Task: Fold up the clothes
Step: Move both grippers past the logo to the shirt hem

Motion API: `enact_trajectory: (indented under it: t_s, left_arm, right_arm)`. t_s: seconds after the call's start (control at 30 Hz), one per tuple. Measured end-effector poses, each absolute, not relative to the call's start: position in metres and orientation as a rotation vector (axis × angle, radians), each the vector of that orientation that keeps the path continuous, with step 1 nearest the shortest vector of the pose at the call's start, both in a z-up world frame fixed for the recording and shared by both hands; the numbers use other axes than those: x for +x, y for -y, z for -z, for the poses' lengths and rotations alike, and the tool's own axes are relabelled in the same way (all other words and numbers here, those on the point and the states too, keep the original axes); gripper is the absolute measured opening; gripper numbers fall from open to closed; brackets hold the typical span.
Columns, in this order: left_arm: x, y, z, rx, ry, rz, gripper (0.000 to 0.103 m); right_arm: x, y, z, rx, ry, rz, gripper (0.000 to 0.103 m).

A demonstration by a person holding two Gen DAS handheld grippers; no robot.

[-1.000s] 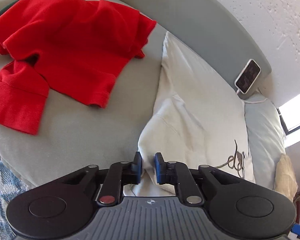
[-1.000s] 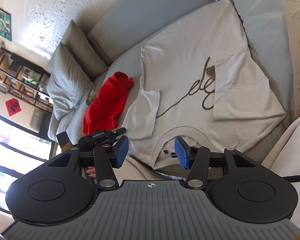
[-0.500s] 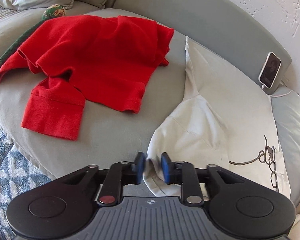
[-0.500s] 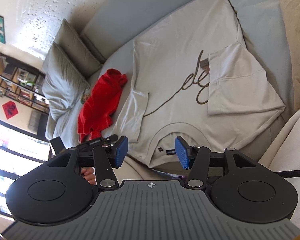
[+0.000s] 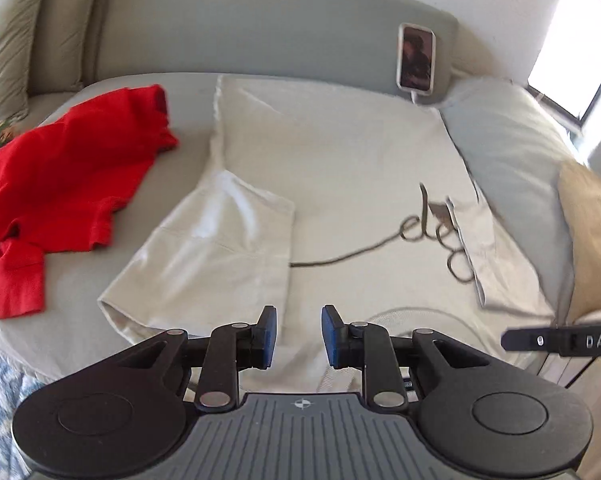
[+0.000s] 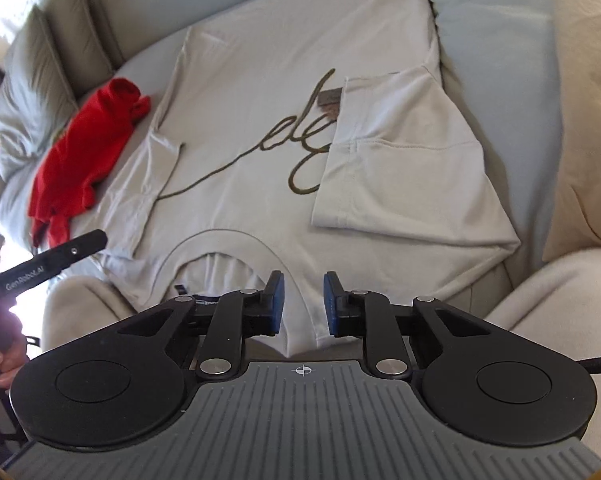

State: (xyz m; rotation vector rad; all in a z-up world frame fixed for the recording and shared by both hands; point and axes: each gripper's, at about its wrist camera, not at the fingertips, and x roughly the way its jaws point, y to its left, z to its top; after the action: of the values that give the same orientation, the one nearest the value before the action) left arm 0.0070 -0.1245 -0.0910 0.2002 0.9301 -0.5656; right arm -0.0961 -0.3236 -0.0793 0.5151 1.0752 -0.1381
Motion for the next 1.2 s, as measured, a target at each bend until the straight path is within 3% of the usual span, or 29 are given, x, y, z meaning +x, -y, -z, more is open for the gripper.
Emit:
enact_trajectory:
  t_s: [0.2,0.37,0.47,0.53,0.6,0.7,0.83,0.97,1.07,1.13,1.2]
  left_arm:
    - [-0.019,0.149,0.123,0.381,-0.988,0.584,0.026]
    - [-0.024,0.129,0.113,0.333,-1.111,0.638,0.026]
    - [-0.026,0.127,0.095,0.316,-1.002,0.627,0.034]
    - [-0.024,0.128,0.089,0.312,-0.957,0.614,0.04]
    - [-0.016,0.135,0.096,0.322,-0.975,0.596,0.04]
    - [-0.003,0.144,0.106,0.337,-1.003,0.568,0.04]
    - [-0.005,0.147,0.12,0.379,-1.058,0.581,0.041]
    - [0.001,0.131,0.094,0.352,-1.059,0.633,0.042]
    - [0.016,0.118,0.056,0.293,-0.964,0.616,0.044]
    - [0.029,0.11,0.028,0.242,-0.892,0.596,0.047]
    - [0.041,0.104,0.007,0.19,-0.841,0.581,0.049]
  right_arm:
    - [-0.098,0.306,0.105,0.356,-1.121,0.12,0.026]
    - [-0.123,0.312,0.122,0.508,-1.341,0.078,0.027]
    - [-0.134,0.313,0.102,0.528,-1.243,0.047,0.03]
    - [-0.133,0.313,0.084,0.5,-1.154,0.052,0.038]
    - [-0.125,0.312,0.072,0.459,-1.097,0.062,0.044]
    - [-0.101,0.309,0.074,0.434,-1.082,0.066,0.043]
    - [-0.089,0.305,0.101,0.432,-1.18,0.078,0.043]
    - [-0.1,0.309,0.101,0.492,-1.236,0.011,0.043]
    - [-0.108,0.325,0.066,0.546,-1.137,-0.016,0.043]
    - [-0.109,0.337,0.036,0.544,-1.042,0.004,0.052]
    - [-0.107,0.349,0.006,0.549,-0.948,0.031,0.054]
